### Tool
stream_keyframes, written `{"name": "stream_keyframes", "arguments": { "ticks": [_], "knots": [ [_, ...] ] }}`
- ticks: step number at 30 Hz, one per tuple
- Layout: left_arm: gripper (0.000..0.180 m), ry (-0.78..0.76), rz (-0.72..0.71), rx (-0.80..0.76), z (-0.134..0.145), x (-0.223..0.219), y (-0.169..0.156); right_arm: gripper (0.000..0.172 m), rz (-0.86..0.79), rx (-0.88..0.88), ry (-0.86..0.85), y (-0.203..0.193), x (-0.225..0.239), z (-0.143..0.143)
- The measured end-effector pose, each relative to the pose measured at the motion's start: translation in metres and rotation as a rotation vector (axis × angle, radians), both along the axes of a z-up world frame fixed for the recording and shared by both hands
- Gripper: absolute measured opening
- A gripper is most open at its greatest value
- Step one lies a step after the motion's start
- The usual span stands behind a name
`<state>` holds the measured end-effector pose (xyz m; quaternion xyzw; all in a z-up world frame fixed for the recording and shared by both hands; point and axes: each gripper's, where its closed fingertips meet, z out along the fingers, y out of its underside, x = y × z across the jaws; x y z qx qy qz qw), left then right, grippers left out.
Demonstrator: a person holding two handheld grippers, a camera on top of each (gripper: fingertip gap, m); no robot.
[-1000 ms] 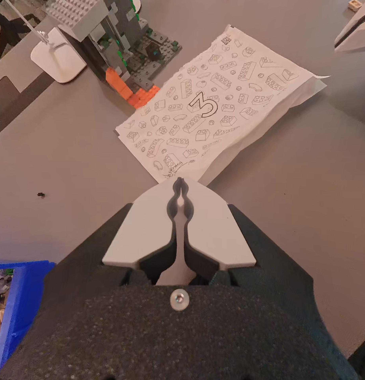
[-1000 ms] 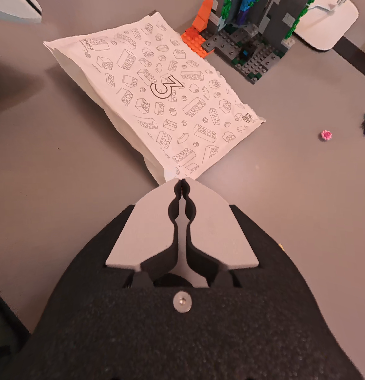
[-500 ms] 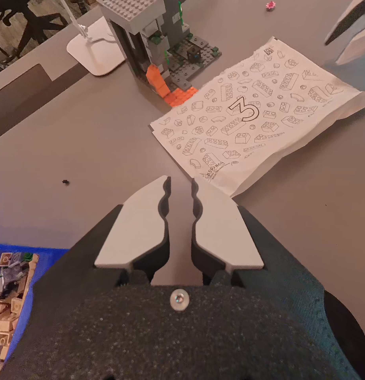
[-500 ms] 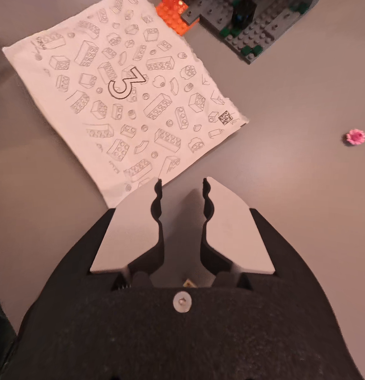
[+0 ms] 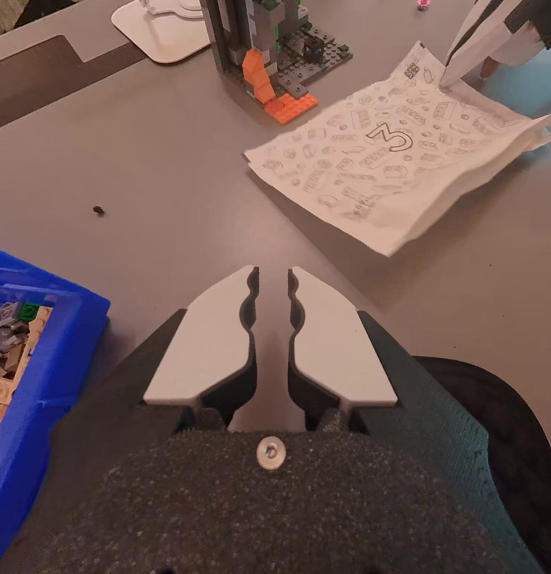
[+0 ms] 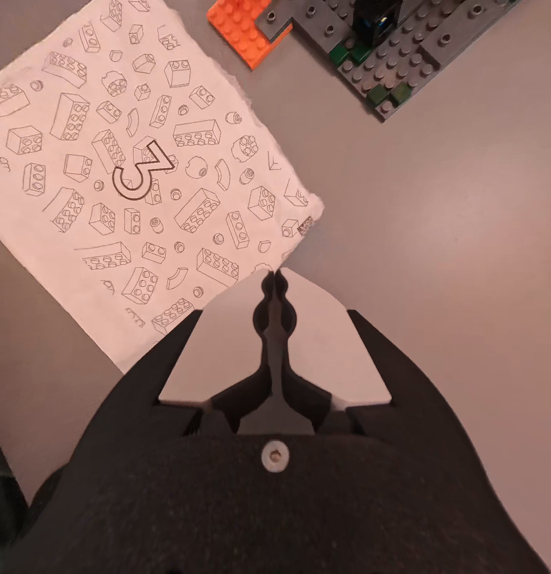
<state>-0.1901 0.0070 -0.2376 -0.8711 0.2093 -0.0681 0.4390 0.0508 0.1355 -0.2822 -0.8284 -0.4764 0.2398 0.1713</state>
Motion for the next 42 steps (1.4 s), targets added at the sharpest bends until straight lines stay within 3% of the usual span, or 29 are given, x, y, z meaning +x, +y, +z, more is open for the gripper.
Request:
{"name": "stream_keyframes", "arguments": {
  "ticks": [5, 13, 19, 27, 32, 35, 38, 42],
  "knots": [
    [0.016, -0.011, -0.026, 0.003, -0.004, 0.008, 0.000, 0.000, 0.104, 0.049, -0.042, 0.006, 0.025, 0.009],
    [0.015, -0.011, -0.061, 0.002, -0.009, 0.020, 0.001, 0.001, 0.008, 0.174, -0.097, 0.059, 0.060, 0.018],
    [0.015, 0.010, -0.045, 0.022, -0.004, 0.015, -0.002, 0.029, -0.051, 0.274, -0.043, 0.077, 0.058, 0.035],
    [0.013, 0.015, 0.003, 0.048, -0.003, 0.005, 0.000, 0.026, -0.055, 0.367, 0.221, 0.028, 0.053, 0.083],
    [0.013, 0.017, 0.046, 0.072, 0.007, -0.005, 0.016, 0.019, 0.031, 0.382, 0.456, -0.038, 0.002, 0.116],
    [0.013, 0.028, 0.065, 0.087, 0.010, -0.006, 0.022, 0.020, 0.164, 0.395, 0.479, -0.067, -0.048, 0.122],
    [0.013, 0.039, 0.075, 0.101, 0.011, -0.006, 0.023, 0.021, 0.284, 0.372, 0.470, -0.081, -0.103, 0.122],
    [0.013, 0.055, 0.095, 0.111, 0.014, -0.013, 0.019, 0.023, 0.366, 0.346, 0.406, -0.072, -0.174, 0.110]
  ]
}}
